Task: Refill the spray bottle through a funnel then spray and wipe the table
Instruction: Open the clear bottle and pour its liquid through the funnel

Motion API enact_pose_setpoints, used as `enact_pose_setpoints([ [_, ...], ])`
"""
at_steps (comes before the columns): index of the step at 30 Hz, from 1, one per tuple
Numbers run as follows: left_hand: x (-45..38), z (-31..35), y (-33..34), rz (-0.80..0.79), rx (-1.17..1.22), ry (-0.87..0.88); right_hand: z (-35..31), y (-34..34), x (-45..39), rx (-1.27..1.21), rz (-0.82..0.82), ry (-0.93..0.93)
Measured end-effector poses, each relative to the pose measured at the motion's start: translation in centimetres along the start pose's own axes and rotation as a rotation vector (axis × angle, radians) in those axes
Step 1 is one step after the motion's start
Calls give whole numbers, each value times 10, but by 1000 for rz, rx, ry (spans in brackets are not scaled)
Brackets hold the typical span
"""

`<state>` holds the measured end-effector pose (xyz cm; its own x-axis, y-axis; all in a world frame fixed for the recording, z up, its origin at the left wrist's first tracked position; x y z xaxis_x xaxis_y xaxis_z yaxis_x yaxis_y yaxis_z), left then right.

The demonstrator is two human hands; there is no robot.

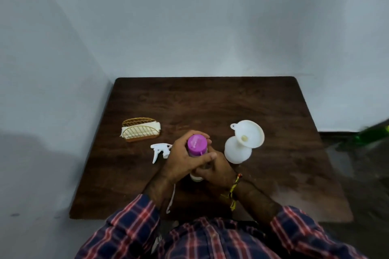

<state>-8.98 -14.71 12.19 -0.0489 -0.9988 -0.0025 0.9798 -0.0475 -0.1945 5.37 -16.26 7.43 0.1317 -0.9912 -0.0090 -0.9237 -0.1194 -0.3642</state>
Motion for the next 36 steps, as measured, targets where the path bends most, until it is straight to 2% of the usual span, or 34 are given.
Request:
enact_pose_setpoints([
  [6,12,5,20,209,-37,32,8,0,14,120,195,-94],
  [10,19,7,40,471,-88,2,12,1,10,164,137,-85],
  [11,22,7,42,496,-113,-15,14,-1,8,161,109,-77],
  [14,27,10,40,356,-184,-54,19,-7,5,138,58,-52],
  [16,31,11,33,242,-170,-2,25,-11,7,121,74,-33],
  [17,35,11,29,243,-163,48,29,-13,8,125,86,-32],
  [21,51,14,16,516,-223,181,42,-13,17,145,55,-26],
  [22,50,13,14,507,-244,192,44,-14,18,134,67,-25],
  [23,48,13,13,426,-257,192,44,-14,19,117,80,-26],
  [26,38,11,16,51,-419,331,46,-13,19,104,88,-37],
  [28,32,22,20,50,-562,346,48,-11,18,103,95,-21],
  [30,24,32,18,130,-648,242,50,-10,18,103,96,-13],
  [31,19,33,14,91,-680,224,51,-9,18,100,96,-17],
  [34,13,27,9,-164,-687,312,52,-11,18,76,97,-24],
  [36,15,29,8,-114,-701,272,53,-12,18,75,86,-14],
])
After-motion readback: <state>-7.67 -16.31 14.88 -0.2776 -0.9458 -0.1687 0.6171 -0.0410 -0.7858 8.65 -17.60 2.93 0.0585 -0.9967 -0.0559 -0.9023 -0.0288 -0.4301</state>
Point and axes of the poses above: each hand's wrist, its own x-axis away from the middle knuckle, its own y-axis out of the palm, z = x × y, the point moved 1 cm from there along -x, towards the middle knuckle, and after that the axes turned 12 degrees about z, right-handed, at the moved point
